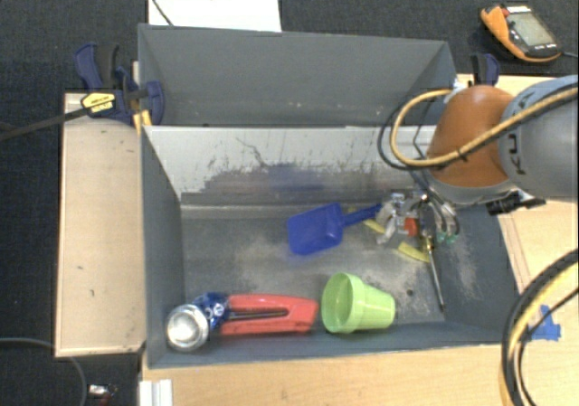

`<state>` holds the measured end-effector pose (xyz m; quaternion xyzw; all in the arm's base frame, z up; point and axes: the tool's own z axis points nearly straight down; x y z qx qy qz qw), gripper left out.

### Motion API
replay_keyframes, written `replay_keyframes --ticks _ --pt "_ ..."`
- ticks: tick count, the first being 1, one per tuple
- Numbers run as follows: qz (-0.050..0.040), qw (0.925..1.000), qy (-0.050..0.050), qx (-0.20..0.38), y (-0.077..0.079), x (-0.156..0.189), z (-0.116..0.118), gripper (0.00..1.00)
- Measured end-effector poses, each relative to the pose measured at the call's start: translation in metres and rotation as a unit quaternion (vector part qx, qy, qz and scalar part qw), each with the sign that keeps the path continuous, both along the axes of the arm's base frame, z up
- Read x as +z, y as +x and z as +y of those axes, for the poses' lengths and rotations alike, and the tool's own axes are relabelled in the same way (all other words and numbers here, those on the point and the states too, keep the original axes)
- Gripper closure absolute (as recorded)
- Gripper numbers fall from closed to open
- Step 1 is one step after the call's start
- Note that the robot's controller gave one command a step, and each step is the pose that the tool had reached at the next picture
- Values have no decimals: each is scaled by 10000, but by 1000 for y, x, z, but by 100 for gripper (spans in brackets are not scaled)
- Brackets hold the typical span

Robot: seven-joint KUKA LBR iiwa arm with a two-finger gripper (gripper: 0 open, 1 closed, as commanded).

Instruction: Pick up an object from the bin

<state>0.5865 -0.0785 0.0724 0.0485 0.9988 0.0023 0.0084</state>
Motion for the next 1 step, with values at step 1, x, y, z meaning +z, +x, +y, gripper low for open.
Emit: replay_keyframes --ticks 1 --pt "-46 10000 -3 -23 -30 1 6 100"
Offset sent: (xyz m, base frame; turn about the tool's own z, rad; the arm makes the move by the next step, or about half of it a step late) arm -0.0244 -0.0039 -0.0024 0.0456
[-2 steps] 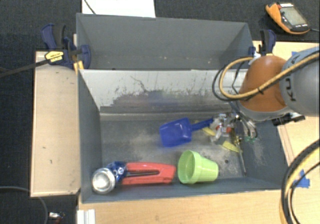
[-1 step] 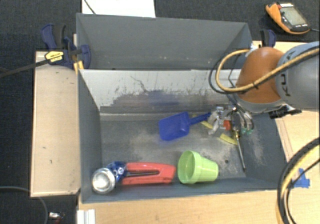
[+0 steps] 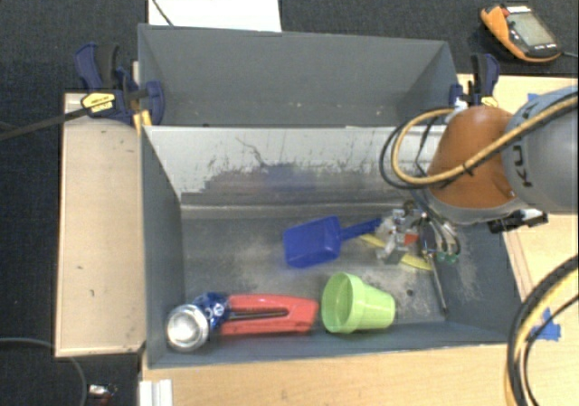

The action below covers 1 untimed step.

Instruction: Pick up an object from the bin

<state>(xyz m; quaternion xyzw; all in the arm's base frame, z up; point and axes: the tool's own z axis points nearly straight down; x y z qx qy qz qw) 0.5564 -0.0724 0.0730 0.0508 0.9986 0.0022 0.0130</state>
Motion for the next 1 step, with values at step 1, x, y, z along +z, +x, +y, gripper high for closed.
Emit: replay_keyframes --ticks 1 --pt "-1 10000 8 -41 -13 0 -1 100"
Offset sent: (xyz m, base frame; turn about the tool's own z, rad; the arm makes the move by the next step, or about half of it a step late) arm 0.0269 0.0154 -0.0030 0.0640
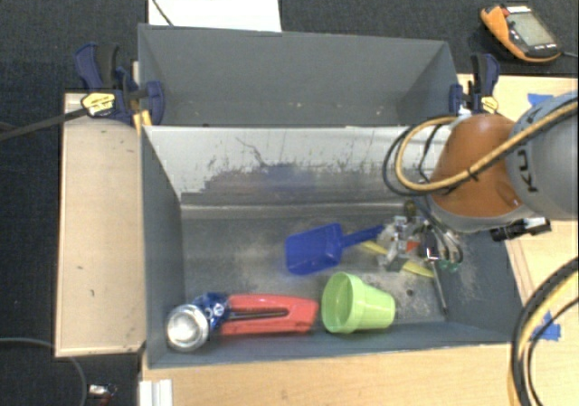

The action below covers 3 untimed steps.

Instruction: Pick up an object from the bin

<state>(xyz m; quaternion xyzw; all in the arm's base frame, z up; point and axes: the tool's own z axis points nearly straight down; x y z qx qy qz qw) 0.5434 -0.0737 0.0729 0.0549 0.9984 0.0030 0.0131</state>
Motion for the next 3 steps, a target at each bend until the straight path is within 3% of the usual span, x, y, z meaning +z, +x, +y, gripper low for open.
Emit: replay_keyframes --ticks 1,2,3 --pt "-2 9997 2 -252 36 -1 13 100" --pt "16 10000 -2 18 29 3 66 100" --pt "-48 9996 5 -287 38 -1 10 100"
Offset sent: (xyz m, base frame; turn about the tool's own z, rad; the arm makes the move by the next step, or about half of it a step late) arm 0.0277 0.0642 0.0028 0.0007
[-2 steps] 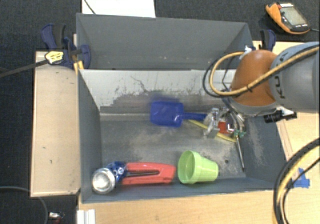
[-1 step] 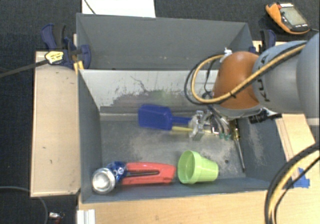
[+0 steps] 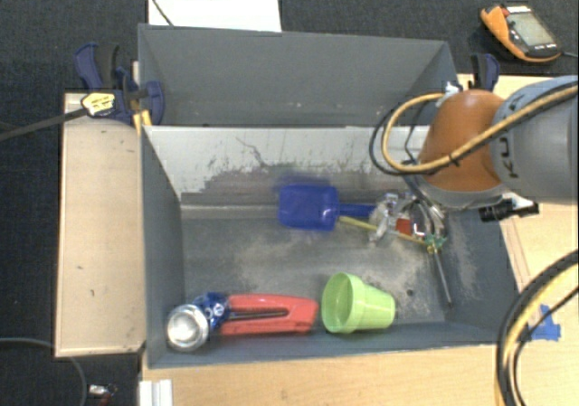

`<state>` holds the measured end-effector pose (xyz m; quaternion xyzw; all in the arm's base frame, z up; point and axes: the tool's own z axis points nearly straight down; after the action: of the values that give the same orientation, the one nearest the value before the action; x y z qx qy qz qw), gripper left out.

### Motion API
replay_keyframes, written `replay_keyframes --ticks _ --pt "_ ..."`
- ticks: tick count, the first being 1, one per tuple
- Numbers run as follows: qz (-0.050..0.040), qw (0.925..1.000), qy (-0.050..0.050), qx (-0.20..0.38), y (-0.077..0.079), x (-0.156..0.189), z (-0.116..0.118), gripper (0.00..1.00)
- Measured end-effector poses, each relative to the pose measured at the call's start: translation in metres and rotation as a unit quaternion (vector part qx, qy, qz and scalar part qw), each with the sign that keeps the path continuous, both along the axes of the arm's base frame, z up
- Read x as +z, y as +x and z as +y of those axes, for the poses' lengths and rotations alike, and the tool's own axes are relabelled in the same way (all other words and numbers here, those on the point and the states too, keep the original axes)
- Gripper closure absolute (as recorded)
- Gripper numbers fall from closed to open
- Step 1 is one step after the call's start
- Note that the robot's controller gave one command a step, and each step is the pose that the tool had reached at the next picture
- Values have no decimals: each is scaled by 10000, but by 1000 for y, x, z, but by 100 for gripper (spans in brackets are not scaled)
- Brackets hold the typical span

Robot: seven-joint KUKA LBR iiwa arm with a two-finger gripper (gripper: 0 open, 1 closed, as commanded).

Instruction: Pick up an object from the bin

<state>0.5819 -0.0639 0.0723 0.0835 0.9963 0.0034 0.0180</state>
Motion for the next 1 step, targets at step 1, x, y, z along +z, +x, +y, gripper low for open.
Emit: replay_keyframes --ticks 1 --pt "11 10000 28 -9 8 10 20 100"
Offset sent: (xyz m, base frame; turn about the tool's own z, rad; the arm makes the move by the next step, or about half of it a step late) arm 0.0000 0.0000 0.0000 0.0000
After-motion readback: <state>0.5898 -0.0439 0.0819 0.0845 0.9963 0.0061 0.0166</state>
